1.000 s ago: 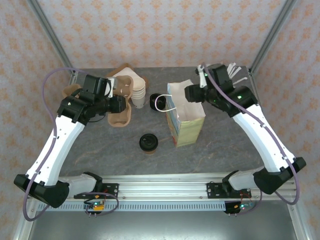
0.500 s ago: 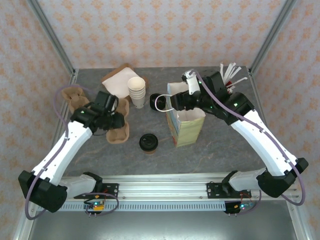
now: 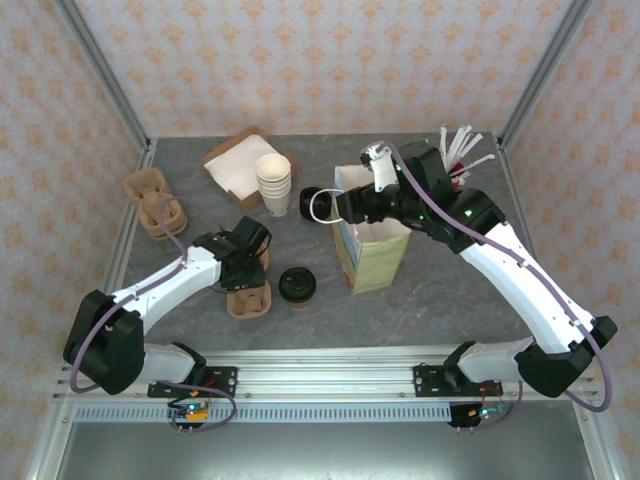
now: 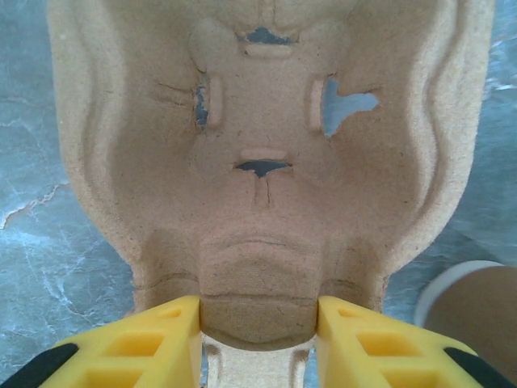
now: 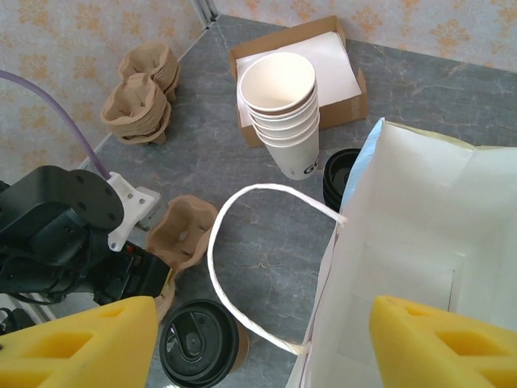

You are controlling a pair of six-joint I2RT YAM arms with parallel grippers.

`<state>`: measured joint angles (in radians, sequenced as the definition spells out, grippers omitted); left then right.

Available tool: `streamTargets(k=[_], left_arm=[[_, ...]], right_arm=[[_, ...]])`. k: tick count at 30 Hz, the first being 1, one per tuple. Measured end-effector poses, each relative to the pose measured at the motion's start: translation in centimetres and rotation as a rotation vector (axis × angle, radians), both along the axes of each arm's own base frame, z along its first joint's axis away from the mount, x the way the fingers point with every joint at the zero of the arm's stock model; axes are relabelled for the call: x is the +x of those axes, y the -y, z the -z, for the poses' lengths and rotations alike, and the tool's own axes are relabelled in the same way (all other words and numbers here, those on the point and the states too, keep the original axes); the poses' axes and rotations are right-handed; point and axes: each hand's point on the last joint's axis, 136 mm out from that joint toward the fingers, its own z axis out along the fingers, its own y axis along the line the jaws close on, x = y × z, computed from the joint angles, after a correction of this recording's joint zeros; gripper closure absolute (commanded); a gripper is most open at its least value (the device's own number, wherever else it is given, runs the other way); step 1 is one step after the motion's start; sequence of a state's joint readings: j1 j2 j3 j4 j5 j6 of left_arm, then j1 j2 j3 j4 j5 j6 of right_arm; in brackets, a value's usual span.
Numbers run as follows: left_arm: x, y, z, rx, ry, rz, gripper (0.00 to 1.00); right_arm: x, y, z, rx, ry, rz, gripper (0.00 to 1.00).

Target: Pack the takeout coffee

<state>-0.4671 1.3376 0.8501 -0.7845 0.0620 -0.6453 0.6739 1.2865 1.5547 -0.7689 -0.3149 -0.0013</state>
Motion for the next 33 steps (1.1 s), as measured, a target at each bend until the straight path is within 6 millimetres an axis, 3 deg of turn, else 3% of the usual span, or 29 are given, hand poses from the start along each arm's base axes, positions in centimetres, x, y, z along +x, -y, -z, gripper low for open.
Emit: streamTargets(k=[9,25,26,28,30,31,33], left_arm=[[-0.4,1.6,0.8,-0.004,0.017,0.004,0.52],[-0.7,1.4,1.1,0.003,0.012,-0.010,0.41],[-0.6,0.9,0.1,-0.001,0.010,-0.015,0.41],[0.9,-1.0,-4.0,-0.039,0.113,-0.073,0.41],[3.3,-3.6,-10.4,-0.095,0.314,-0.160,0.40],[4.0,-4.6,-13.0,-0.112,0.397,-0.187,0.40],[4.1,-5.5,-15.9,-0.127,0.482,-0.198,0.40]], right_arm=[[0.0,0.0,0.4,-0.005,-0.006,0.000,0.30],[-0.2,0.1,0.0,0.005,0.003,0.001,0.35],[-0.9,-0.8,-0.2,0.002,0.003,0.002,0.35],[-3.0,-4.1,-0.2,0.004,-0.001,-0.057,0.36],[-6.0,-8.4,0.3,-0.003,-0.021,-0.158,0.36],[-6.8,-9.8,0.9,-0.015,-0.033,-0.182,0.36],[-7.1,-11.2,2.2,-0.045,-0.054,-0.182,0.35]])
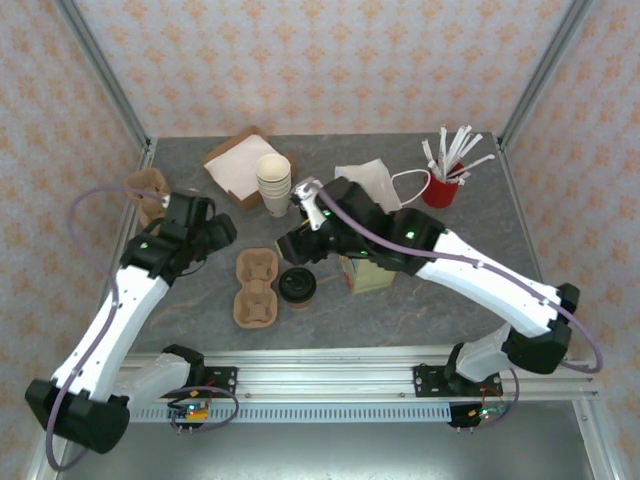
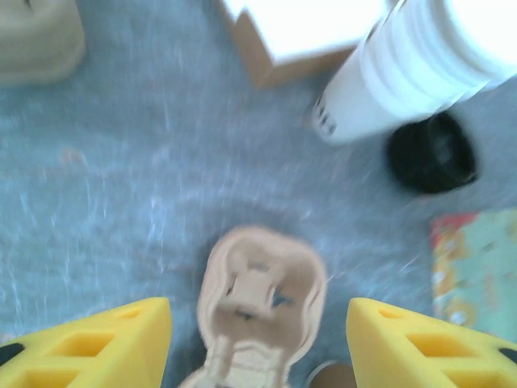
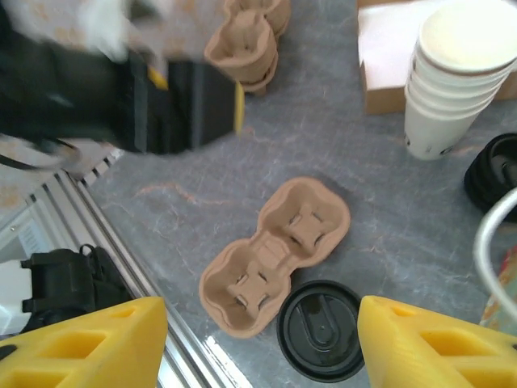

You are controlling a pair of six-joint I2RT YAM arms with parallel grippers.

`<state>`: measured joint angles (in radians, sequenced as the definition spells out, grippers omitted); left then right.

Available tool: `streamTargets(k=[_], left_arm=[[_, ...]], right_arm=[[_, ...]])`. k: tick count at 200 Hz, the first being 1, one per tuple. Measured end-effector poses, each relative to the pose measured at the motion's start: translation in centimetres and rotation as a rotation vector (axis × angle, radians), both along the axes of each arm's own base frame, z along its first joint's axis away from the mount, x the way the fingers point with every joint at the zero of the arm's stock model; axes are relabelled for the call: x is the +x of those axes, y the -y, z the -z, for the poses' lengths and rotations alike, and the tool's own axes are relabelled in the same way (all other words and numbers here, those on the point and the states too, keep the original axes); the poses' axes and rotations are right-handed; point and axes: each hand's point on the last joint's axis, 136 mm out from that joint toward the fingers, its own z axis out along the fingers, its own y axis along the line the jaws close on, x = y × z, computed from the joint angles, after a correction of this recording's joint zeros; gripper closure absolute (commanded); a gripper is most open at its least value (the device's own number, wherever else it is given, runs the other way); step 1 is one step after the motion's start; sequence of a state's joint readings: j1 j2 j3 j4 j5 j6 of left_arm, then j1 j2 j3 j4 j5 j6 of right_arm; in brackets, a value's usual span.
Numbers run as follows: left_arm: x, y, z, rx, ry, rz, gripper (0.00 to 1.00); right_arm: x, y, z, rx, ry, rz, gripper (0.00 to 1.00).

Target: Pack the takeout coffee

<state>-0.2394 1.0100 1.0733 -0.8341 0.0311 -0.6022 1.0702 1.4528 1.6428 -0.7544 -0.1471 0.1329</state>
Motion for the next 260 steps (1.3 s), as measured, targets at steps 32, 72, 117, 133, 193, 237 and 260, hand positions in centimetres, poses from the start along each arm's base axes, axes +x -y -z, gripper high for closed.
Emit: streamTargets(k=[32,72,117,133,193,237,260], left_arm=[[-0.1,-0.3,0.5,0.018,-0.032,0.019,0.39],[0.7,-3.3,0.8,0.048,-0.057,-0.056,0.35],[2.9,-7.0,-1.9,0.061,0.013,-0.161,0.34],[3.3,-8.0,-1.2,0.040,-0.006,-0.188,0.34],[3.8,-9.7,-1.5,0.001,0.009,-0.234,0.32],[4.1,-10.4,-2.0,0.012,0.033,-0.242,0.32],[4.0,-11.0,-2.1,0.018,0.037,-0.252,0.31]], right_arm=[[1.4,0.1,1.6,-0.048,-0.003,0.074,0.34],[2.1,-0.9,2.5,-0.064,-0.027,0.104,0.35],[0.9,-5.1,9.3,-0.166,-0.156,0.090,0.38],[0.0,-6.4,11.8,-0.198,-0.205,0.087,0.41],[0.1,-9.6,16.0,-0.241,-0.319,0.195,0.44],[0.6,-11.7,18.4,-0.284,-0.355,0.257,0.48],[0.8,-12.2,20.3,-0.329,-0.369,0.289,0.49]])
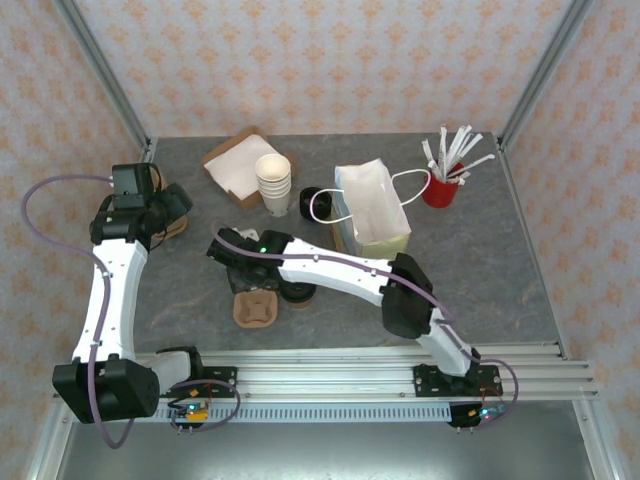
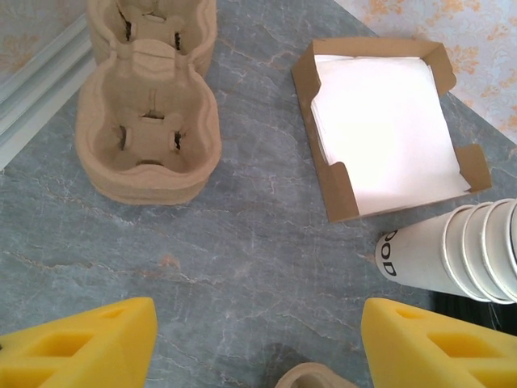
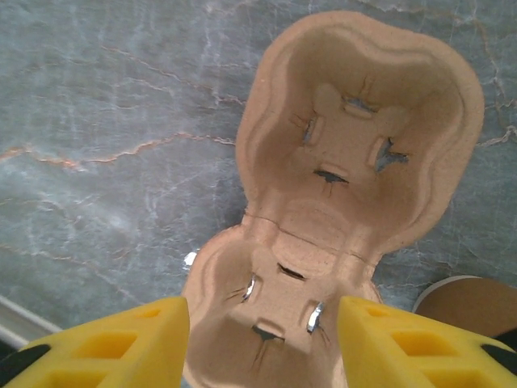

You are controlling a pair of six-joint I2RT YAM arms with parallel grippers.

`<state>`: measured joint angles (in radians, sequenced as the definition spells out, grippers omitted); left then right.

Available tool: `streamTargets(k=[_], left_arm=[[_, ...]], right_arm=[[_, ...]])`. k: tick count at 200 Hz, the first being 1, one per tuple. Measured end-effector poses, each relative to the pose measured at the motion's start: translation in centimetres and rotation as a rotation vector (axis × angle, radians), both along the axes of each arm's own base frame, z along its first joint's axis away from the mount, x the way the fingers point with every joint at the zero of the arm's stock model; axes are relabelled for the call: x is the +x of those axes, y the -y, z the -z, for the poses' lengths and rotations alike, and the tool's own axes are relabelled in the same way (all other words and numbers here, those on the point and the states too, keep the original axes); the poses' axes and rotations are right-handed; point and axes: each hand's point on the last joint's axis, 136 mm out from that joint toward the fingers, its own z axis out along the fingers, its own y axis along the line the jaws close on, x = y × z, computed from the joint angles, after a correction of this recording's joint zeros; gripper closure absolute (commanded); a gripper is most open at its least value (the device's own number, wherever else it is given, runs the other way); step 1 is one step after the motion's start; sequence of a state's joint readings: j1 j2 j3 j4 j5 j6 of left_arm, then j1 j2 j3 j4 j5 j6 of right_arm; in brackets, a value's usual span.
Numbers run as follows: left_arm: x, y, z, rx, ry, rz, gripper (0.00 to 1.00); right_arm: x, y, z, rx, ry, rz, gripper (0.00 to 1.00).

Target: Pack the takeout coffee

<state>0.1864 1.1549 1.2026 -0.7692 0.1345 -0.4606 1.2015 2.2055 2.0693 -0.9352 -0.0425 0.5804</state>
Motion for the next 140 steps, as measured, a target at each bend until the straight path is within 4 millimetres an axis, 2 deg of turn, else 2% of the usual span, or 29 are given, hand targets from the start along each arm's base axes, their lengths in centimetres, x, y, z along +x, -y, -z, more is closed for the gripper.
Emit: streamTargets(k=[41,74,140], left_arm=[[0.0,-0.6,-0.1,0.005,0.003,-0.005,0.31],[0.1,-0.6,-0.2,0.008,0.009,0.004,0.31],[0.4,-0.7,-0.5,-0.011,0.032,0.008,0.31]], right_arm=[[0.6,-0.2,2.8,-0.073,-0.014,0.045,0.50],[1.0,0.5,4.4,-0.116,-0.035,0.082,0.51],[1.7,1.1,5.2,-0.128,-0.066,0.131,0.48]])
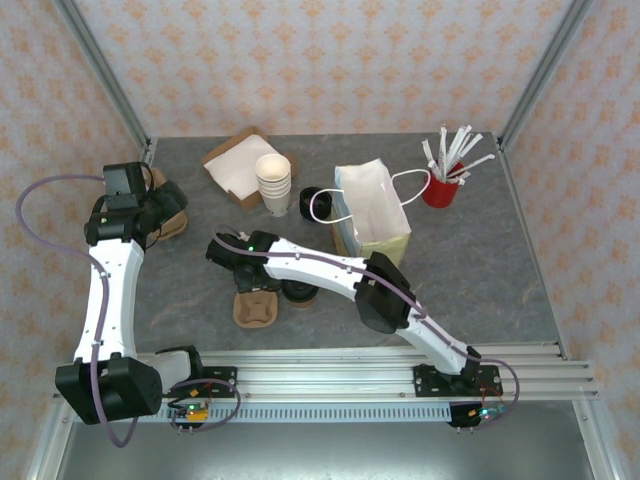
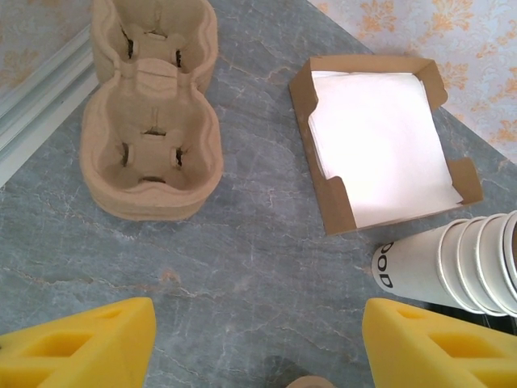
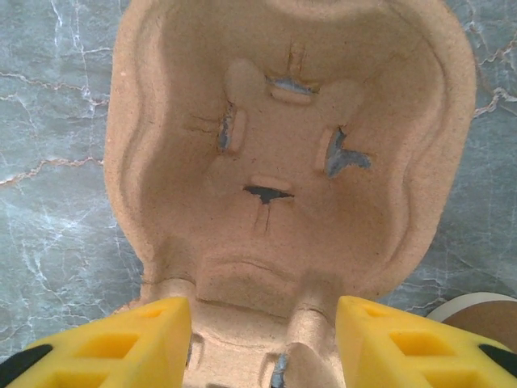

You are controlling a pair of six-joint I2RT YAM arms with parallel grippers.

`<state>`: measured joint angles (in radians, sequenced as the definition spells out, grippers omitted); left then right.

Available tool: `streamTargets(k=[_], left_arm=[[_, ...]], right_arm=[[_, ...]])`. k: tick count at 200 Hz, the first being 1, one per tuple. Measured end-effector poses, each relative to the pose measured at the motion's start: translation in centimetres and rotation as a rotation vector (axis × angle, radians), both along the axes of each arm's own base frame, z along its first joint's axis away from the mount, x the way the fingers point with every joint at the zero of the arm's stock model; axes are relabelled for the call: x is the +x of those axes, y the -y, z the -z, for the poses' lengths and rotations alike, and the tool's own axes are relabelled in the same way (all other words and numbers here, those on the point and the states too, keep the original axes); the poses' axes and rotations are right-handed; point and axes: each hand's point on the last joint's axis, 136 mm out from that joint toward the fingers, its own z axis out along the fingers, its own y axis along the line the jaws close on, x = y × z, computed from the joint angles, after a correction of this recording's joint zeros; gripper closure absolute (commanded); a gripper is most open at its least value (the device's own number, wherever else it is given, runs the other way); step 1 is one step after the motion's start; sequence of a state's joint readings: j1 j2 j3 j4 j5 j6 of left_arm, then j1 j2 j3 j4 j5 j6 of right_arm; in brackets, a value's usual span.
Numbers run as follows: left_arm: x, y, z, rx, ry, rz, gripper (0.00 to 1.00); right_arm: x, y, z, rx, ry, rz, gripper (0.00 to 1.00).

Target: Pack the takeout coffee

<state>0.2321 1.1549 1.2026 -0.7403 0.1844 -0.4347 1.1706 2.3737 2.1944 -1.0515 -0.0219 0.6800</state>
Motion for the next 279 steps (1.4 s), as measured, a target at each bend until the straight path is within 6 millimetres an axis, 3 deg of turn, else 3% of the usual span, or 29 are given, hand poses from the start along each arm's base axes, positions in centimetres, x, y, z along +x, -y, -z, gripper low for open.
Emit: streamTargets(k=[99,279], left_arm=[[0.3,0.3,-0.2,-0.028,0.021,0.019,0.31],[0.5,0.4,-0.5,-0.049,0.039,0.033,0.31]], right_arm=[[-0.2,-0.3,1.4,-0.024,-0.030,0.012,0.50],[-0.5,-0.3,1.7,-0.026,-0.058,0.036,0.52]])
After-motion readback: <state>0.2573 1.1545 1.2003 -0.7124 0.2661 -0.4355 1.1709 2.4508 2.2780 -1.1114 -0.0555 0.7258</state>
